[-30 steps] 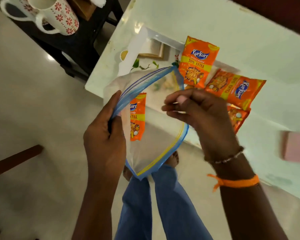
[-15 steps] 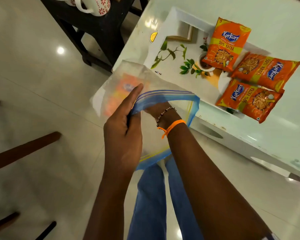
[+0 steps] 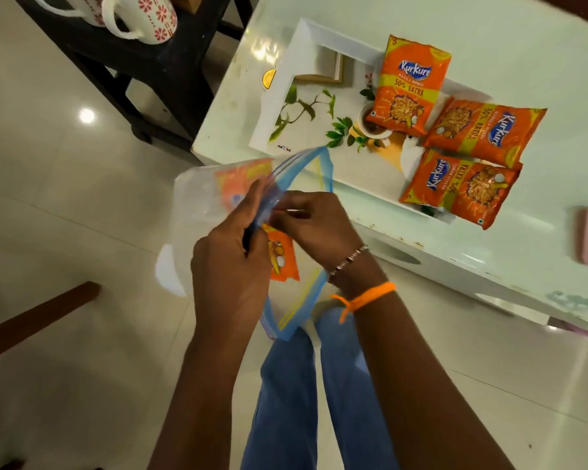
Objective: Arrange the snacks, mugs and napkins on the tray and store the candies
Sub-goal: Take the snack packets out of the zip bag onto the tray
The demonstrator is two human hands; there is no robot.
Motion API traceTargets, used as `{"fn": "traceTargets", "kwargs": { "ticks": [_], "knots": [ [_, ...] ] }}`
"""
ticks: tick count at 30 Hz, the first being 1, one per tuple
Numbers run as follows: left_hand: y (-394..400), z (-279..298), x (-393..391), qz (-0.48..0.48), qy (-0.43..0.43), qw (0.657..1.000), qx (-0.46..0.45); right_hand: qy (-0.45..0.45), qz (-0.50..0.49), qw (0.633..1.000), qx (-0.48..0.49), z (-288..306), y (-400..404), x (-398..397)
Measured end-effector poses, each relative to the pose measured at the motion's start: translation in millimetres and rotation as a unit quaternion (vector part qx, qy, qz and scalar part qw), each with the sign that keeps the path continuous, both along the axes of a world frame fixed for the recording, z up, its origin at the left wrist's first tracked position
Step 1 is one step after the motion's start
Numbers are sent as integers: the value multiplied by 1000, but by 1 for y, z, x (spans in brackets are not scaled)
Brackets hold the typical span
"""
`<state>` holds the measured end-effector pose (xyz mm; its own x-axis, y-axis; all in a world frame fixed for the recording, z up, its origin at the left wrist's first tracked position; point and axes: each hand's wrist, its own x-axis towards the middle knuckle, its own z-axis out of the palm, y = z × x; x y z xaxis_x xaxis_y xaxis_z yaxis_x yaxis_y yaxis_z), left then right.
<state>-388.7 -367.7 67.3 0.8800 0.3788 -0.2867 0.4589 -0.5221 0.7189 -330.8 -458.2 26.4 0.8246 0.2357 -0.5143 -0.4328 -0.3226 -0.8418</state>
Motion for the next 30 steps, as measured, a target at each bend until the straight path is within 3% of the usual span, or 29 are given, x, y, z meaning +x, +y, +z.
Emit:
{"fn": "traceTargets", "kwargs": {
  "ticks": [9,13,16,22,26,28,30],
  "knots": [
    [-11,-17,33,-40,21,996,78,-40,-175,981,75,6,-100,6],
    [-5,-28,46,-36,46,991,121,14,-340,932,126,-19,-126,20],
    [0,-32,42,-12,58,990,125,55,-406,902,135,-44,-131,36],
    [-6,-33,26,18,84,993,77,87,-323,942,2,-76,-127,63],
    [-17,-32,22,10,92,995,39,-37,-199,960,-196,-70,-134,46],
    [-22,-32,22,17,102,995,13,-94,-217,950,-205,-61,-136,17],
    [-27,-31,23,38,119,992,-23,-74,-203,962,-168,-56,-140,-18]
  ]
}}
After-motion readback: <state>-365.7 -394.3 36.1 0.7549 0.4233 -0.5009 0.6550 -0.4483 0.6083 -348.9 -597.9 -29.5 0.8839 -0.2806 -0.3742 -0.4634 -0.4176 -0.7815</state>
